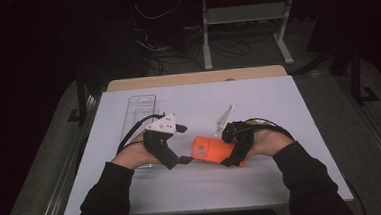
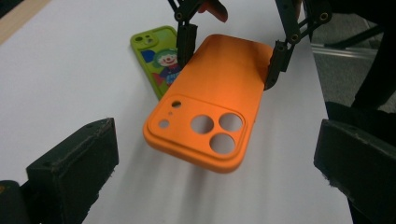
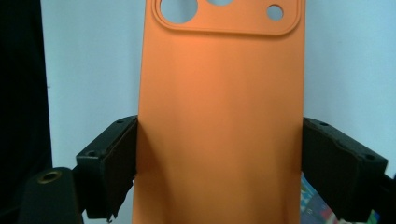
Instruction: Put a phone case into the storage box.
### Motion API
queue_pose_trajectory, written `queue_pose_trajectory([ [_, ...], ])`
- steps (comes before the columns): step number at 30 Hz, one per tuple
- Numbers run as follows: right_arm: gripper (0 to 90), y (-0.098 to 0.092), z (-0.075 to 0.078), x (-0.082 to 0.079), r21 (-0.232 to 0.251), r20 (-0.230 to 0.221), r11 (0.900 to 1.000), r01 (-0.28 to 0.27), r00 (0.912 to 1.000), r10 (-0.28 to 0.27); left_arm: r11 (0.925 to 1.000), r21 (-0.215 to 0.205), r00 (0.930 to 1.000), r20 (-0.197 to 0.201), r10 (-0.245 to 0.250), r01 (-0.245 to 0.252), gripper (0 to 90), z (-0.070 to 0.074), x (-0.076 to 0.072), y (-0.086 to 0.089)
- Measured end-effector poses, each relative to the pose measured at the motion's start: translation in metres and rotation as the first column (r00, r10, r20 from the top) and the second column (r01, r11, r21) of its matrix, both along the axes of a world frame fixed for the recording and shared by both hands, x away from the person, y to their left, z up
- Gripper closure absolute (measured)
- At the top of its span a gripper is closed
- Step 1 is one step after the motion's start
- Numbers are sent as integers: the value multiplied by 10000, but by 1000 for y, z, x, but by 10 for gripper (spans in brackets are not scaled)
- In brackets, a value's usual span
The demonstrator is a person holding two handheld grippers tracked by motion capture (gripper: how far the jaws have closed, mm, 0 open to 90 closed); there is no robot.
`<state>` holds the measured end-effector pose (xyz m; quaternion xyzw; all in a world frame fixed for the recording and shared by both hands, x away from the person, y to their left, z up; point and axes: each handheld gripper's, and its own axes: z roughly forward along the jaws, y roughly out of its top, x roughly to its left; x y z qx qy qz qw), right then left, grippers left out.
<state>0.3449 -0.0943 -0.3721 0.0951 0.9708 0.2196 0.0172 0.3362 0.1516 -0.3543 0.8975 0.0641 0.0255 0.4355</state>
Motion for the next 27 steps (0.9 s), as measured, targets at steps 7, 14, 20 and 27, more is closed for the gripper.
queue_pose_trajectory([
  [7,151,10,-3,-7,-154,-26,9974,-697,9976,697,9979,448,9988,-152,-463,469,0,-9,-2,-11],
  [14,151,15,-2,-12,-171,-142,9950,-981,9951,979,9896,1165,9964,-81,-845,849,0,-17,-5,-19],
  [20,150,21,1,-18,-194,40,9897,-1421,9898,1422,9843,1405,9941,-335,-1028,1065,0,-22,-9,-26],
  [27,150,27,5,-23,-220,217,9860,-1651,9860,1656,9758,1716,9907,-377,-1308,1354,1,-27,-12,-32],
])
